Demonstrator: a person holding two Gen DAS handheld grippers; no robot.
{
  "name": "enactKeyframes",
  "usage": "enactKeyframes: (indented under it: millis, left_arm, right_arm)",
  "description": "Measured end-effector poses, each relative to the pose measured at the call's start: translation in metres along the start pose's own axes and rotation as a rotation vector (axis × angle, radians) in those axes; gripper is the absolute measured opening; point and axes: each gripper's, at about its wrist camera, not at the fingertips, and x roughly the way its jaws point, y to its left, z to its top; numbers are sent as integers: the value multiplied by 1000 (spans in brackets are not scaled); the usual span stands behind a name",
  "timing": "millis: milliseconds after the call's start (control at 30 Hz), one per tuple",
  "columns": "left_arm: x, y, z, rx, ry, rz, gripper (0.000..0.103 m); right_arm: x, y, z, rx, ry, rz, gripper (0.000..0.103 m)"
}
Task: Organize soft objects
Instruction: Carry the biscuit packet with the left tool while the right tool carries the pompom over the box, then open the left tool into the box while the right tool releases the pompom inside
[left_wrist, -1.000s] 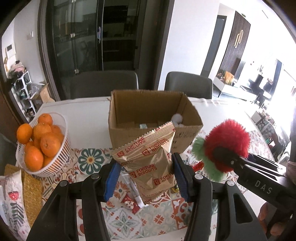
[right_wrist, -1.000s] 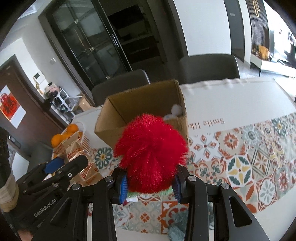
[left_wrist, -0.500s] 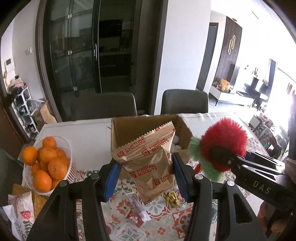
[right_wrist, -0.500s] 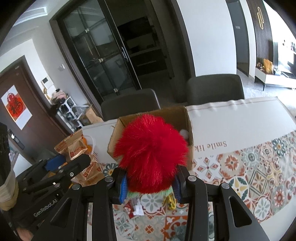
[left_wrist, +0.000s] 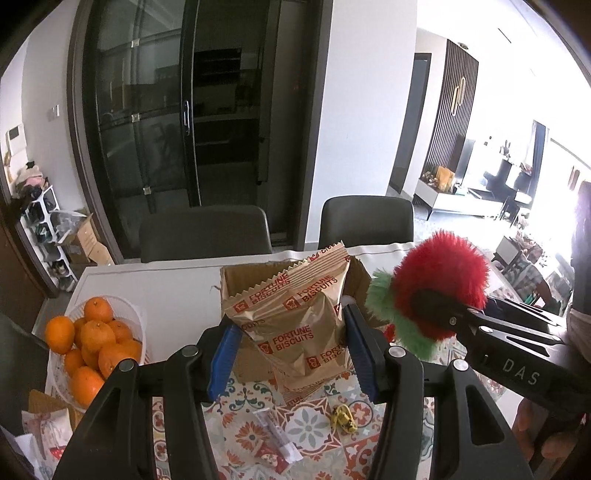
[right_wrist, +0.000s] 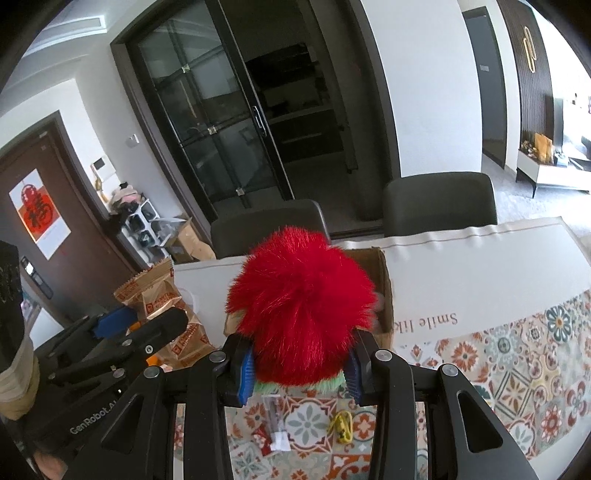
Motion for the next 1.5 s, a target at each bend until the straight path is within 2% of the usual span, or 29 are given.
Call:
enactKeyframes:
  millis: [300, 933, 1367, 1433, 1500]
  left_arm:
    - [22, 7, 17, 0, 20, -9, 54]
    - [93, 23, 30, -48, 126, -11, 54]
    - [145, 33, 23, -70, 253, -6, 55]
    - [152, 35, 21, -80, 272, -6, 60]
    - [156, 36, 18, -86, 277, -1, 70]
  right_arm:
    - [16, 3, 14, -22, 21, -6, 39]
    - [83, -11, 37, -16, 144, -31, 39]
    - [140, -24, 41, 2, 273, -63, 40]
    - [146, -25, 41, 10, 288, -63, 41]
    - [152, -28, 42, 17, 300, -53, 47]
